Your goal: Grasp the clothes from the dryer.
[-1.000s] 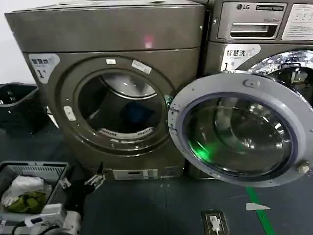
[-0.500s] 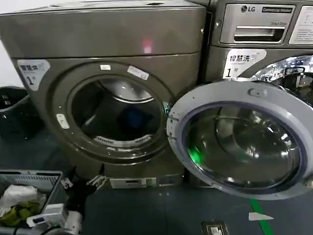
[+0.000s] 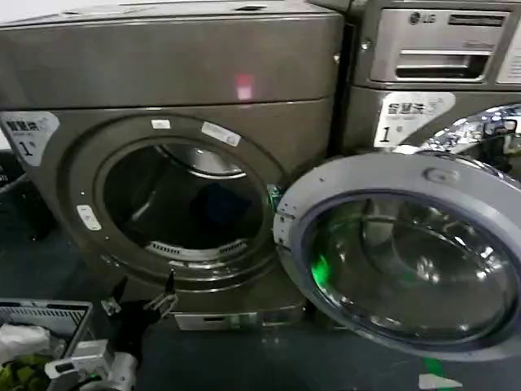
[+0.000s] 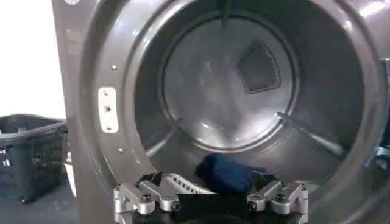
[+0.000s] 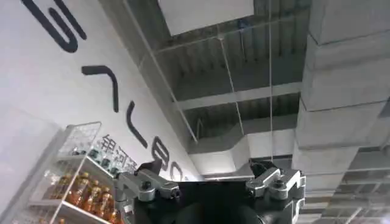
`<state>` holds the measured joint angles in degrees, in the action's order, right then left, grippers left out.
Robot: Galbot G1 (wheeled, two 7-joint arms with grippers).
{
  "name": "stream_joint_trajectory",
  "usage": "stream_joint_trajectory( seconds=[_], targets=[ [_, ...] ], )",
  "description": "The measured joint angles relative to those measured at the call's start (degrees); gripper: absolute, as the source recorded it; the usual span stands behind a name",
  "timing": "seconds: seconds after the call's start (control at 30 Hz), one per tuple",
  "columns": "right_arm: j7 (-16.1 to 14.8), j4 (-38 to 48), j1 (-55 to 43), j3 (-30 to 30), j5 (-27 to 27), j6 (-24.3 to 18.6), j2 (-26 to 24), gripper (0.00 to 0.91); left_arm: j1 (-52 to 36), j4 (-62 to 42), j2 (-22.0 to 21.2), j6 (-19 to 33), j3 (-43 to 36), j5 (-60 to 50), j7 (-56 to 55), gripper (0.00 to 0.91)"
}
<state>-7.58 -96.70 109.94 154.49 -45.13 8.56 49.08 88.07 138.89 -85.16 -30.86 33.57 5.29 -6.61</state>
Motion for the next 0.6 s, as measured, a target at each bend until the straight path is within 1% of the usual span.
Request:
stream_joint_trajectory(
  seconds=[0.6],
  targets=[
    [-0.09,-0.02,0.2,0.07,0.06,-0.36,-0.02,0.907,-0.1,-0.3,-0.02,0.0,-0.12,0.06,0.04,0.907]
  ],
)
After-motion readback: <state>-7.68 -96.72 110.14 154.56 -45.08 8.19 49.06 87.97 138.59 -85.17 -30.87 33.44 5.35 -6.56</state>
